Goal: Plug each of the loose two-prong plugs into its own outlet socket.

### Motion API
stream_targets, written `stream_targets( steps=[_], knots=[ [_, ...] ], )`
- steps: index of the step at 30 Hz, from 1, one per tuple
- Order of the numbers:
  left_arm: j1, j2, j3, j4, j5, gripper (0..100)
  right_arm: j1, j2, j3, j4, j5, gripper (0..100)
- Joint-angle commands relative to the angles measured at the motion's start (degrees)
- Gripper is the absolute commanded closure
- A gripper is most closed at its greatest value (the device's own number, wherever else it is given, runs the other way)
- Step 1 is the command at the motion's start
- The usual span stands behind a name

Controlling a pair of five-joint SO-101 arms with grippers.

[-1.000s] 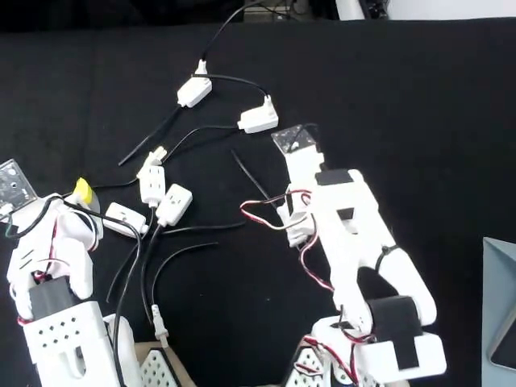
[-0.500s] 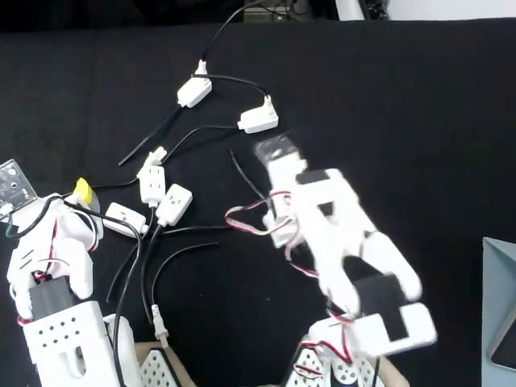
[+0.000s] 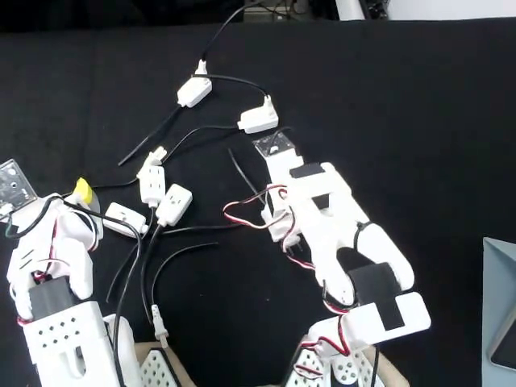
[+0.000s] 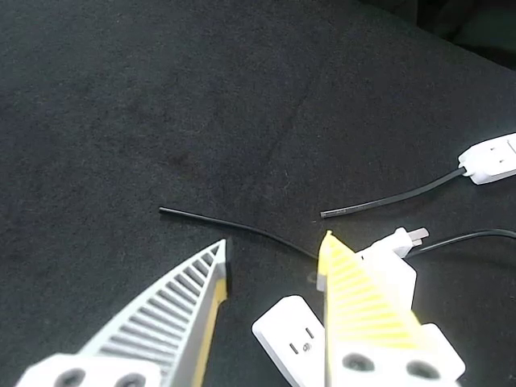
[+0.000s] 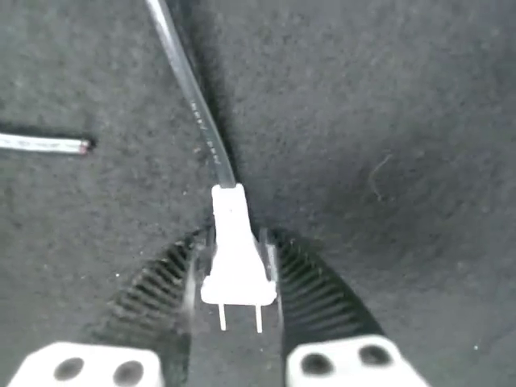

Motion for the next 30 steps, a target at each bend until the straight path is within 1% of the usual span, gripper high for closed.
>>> stream_targets(
  steps=[1, 4, 11, 17, 19, 22, 26, 30],
  knots=[
    [0.0, -0.7, -0.3, -1.2, 0.1, 81, -1.6, 0.0, -3.2, 3.3, -0.5, 87.4],
    [0.0, -0.7, -0.3, -1.2, 0.0, 81, -1.6, -0.3, -5.4, 7.4, -0.5, 80.2],
    [0.0, -0.7, -0.3, -1.2, 0.0, 81, -2.0, -7.6, -5.4, 8.5, -0.5, 80.1],
    [0.0, -0.7, -0.3, -1.3, 0.0, 81, -9.2, -11.5, 1.8, 6.9, -0.6, 80.1],
    [0.0, -0.7, -0.3, -1.3, 0.0, 81, -10.3, -12.0, 3.6, 5.4, -2.0, 80.1],
    [0.0, -0.7, -0.3, -1.3, 0.0, 81, -10.3, -11.8, 5.1, 3.3, -2.3, 80.1],
    [0.0, -0.7, -0.3, -1.3, 0.0, 81, -9.9, -10.0, 5.7, 3.4, -2.2, 80.1],
    [0.0, -0.7, -0.3, -1.3, 0.0, 81, -7.1, -6.6, 5.1, 2.6, -1.1, 80.1]
  ],
)
